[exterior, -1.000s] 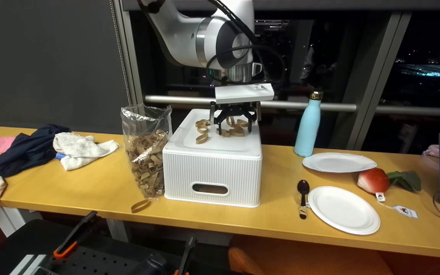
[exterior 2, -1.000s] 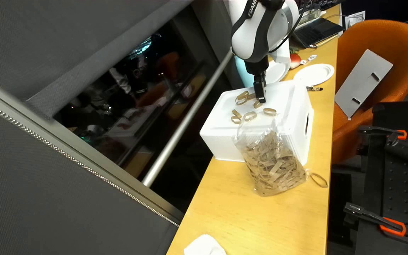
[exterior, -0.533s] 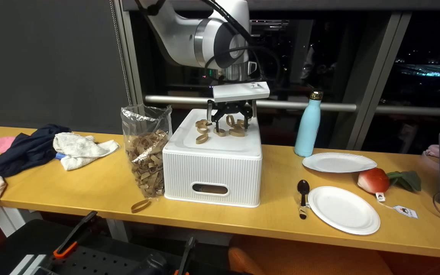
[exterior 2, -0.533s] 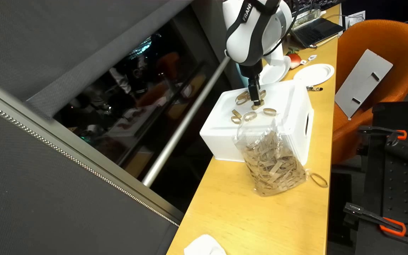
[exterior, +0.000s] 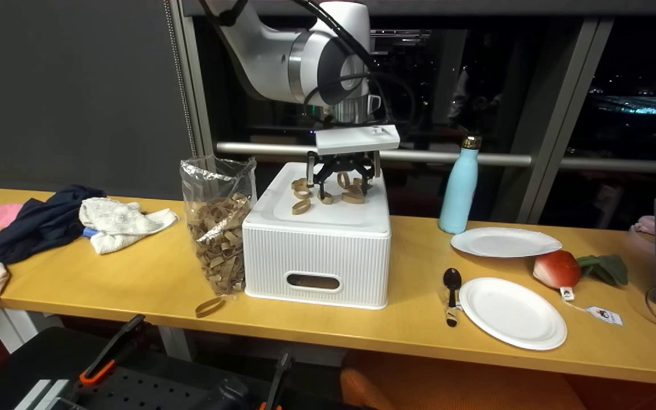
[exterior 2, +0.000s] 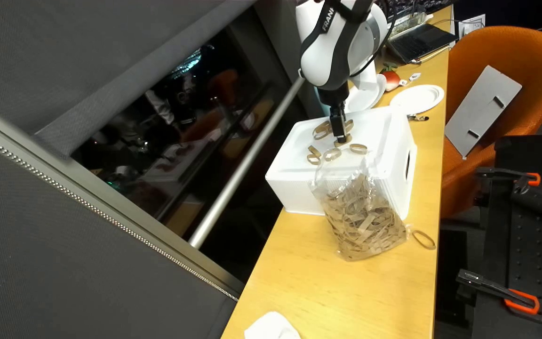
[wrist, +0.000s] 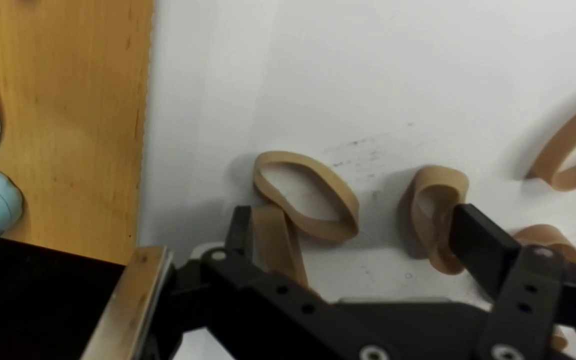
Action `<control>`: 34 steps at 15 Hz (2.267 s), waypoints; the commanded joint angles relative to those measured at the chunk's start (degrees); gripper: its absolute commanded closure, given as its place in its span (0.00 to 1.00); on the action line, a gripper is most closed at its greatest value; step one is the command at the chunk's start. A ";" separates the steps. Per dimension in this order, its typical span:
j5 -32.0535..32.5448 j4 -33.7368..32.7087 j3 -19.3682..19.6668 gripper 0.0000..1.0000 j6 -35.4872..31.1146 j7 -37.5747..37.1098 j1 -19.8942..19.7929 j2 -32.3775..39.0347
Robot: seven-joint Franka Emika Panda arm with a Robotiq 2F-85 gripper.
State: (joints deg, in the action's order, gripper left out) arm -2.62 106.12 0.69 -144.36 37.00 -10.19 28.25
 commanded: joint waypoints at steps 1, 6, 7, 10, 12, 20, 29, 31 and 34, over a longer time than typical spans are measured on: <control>0.60 -0.95 -1.40 0.10 -0.22 0.49 -1.53 0.89; 0.57 -0.92 -1.87 0.57 -0.23 0.43 -1.36 0.54; 0.59 -0.99 -1.97 0.64 -0.16 0.35 -1.26 0.45; 0.48 -1.19 -2.25 0.88 -0.18 0.26 -1.15 0.31; 0.15 -1.20 -2.72 0.99 -0.26 0.40 -1.16 0.24; 0.30 1.11 -3.96 0.99 1.98 -1.80 0.41 -4.30; -3.13 8.16 -5.98 0.99 12.15 -4.52 3.84 -19.68; -3.46 9.41 -5.87 0.99 14.97 -4.79 5.44 -23.30; -4.42 8.96 -5.30 0.99 17.72 -4.19 7.42 -24.59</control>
State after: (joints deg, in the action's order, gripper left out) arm -5.30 114.03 -5.10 -129.27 32.51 -4.20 6.13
